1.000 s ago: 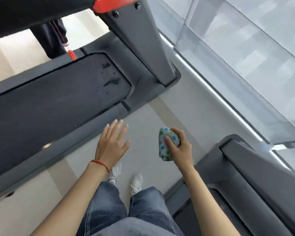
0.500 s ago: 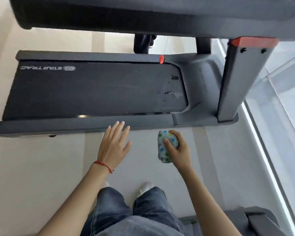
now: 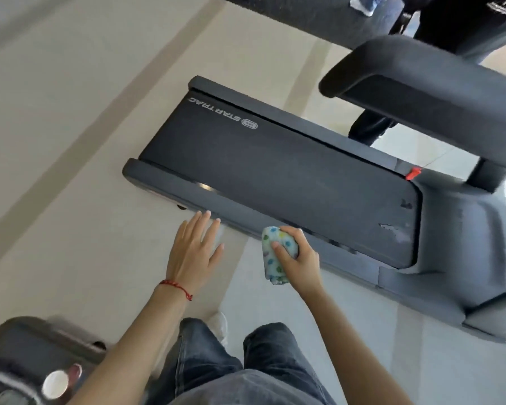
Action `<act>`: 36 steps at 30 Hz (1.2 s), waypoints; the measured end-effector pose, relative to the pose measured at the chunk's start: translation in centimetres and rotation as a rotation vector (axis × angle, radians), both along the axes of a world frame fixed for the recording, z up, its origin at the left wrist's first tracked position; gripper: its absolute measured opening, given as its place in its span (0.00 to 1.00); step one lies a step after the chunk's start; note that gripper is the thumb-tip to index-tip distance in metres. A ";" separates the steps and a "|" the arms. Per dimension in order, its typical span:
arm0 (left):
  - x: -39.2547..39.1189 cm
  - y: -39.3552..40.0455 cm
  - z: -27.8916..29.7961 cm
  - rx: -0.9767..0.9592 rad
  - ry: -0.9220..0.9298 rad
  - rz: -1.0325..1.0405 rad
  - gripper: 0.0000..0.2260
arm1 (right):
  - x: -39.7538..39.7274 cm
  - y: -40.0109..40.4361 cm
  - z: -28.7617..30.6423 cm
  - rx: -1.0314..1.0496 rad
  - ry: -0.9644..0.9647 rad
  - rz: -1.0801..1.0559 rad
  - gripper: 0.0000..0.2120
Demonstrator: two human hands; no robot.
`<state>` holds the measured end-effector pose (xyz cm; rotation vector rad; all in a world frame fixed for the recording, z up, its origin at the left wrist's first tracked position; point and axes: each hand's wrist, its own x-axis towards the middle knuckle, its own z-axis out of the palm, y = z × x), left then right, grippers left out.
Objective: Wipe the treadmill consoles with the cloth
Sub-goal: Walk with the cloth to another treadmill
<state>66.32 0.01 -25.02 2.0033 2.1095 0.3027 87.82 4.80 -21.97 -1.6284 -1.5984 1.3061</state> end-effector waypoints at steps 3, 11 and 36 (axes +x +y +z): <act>-3.6 -1.3 0.0 -0.006 -0.004 0.123 0.25 | -4.3 1.1 0.1 -0.016 0.013 0.117 0.09; -9.2 -3.4 -0.1 -0.047 -0.028 0.424 0.30 | -13.3 4.5 0.1 -0.048 -0.001 0.418 0.09; -31.1 -0.9 -1.5 -0.048 -0.055 0.987 0.31 | -43.1 16.1 -2.5 -0.107 0.057 0.828 0.11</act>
